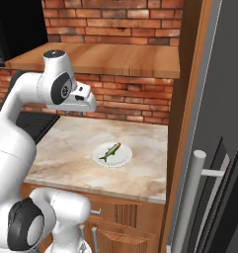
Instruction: Place the fish on the counter behind the older fish on the same shelf of the fridge to maintain FIFO order. Close the fridge door when finished.
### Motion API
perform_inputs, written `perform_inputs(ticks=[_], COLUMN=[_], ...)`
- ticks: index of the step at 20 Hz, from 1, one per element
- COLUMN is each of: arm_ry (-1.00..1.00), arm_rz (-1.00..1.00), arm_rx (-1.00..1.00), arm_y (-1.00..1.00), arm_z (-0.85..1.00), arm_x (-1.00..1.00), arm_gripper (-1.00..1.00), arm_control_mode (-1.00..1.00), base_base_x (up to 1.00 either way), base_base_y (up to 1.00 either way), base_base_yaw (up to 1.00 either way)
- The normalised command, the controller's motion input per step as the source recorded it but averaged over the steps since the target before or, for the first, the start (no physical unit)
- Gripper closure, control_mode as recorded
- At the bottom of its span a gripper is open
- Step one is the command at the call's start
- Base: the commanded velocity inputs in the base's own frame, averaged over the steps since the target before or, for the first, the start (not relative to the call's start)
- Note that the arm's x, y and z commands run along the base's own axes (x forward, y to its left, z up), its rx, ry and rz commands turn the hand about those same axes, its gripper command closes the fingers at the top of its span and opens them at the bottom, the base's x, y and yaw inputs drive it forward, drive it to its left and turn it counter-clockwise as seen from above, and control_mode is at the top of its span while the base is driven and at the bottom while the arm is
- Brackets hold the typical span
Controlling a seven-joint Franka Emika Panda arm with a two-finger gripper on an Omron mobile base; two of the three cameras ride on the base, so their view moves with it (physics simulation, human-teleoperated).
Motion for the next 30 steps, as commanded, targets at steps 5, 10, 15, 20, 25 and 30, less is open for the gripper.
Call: perform_inputs(ticks=[5, 10, 15, 20, 25, 30], arm_ry=[-0.07, -0.03, 0.07, 0.12, 0.08, 0.04], arm_rz=[-0.02, -0.26, -0.35, -0.27, -0.05, 0.00], arm_rx=[0.00, 0.01, 0.09, 0.12, 0.04, 0.00], arm_y=[-0.03, -0.11, -0.24, -0.31, -0.22, -0.05], arm_z=[-0.08, -0.70, -0.78, -0.58, -0.38, -0.34], arm_x=[-0.42, -0.08, 0.29, 0.42, 0.37, 0.40], arm_gripper=[-1.00, -1.00, -1.00, -1.00, -1.00, -1.00], arm_control_mode=[-1.00, -1.00, -1.00, -1.00, -1.00, -1.00], base_base_x=[0.00, 0.00, 0.00, 0.00, 0.00, 0.00], base_base_y=[0.00, 0.00, 0.00, 0.00, 0.00, 0.00], base_base_yaw=[0.00, 0.00, 0.00, 0.00, 0.00, 0.00])
